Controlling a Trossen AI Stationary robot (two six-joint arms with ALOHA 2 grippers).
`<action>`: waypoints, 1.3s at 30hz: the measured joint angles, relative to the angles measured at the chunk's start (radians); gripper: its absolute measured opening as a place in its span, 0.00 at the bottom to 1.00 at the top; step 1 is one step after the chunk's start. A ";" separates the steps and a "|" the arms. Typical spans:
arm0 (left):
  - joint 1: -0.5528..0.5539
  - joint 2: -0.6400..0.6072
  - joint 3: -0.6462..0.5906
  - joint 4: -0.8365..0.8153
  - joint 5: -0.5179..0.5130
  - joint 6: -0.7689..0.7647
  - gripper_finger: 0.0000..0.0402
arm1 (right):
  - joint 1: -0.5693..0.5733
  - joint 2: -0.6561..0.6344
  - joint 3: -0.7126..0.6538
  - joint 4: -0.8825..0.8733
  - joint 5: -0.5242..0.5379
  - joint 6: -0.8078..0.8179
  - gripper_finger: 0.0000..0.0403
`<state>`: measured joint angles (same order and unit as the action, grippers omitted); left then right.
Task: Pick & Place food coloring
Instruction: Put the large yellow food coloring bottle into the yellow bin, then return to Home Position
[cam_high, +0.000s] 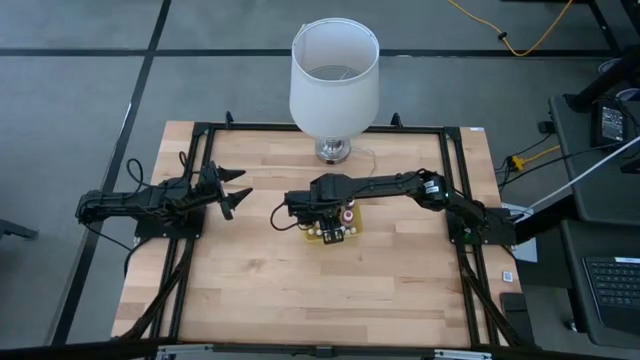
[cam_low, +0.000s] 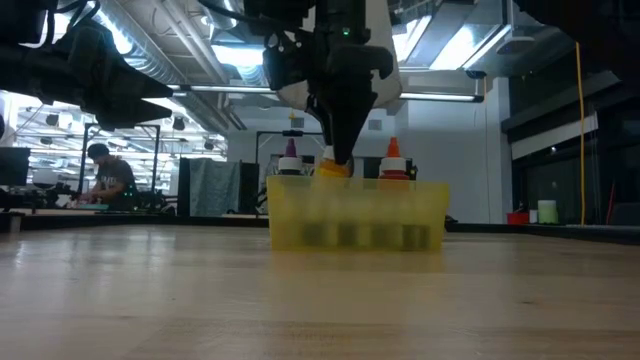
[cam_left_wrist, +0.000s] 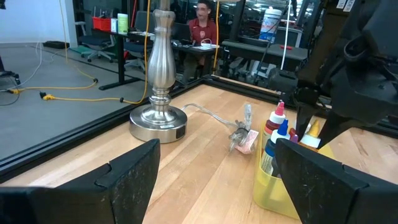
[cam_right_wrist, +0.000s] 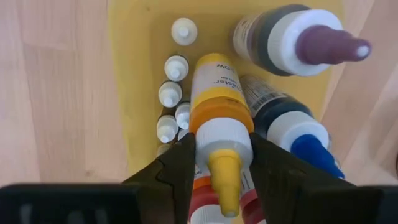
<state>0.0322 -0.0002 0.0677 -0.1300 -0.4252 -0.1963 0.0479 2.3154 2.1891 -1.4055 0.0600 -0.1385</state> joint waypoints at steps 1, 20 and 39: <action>0.000 0.000 0.000 0.000 0.000 0.000 0.77 | 0.000 0.000 0.000 -0.001 0.000 0.001 0.36; 0.000 0.000 0.000 0.000 0.000 0.000 0.78 | -0.002 -0.008 0.003 -0.060 0.000 0.030 0.41; 0.000 0.000 0.000 0.000 0.000 0.000 0.78 | 0.002 -0.211 -0.002 0.087 0.071 0.104 0.41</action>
<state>0.0322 -0.0002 0.0677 -0.1302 -0.4252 -0.1963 0.0498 2.1041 2.1868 -1.3186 0.1310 -0.0344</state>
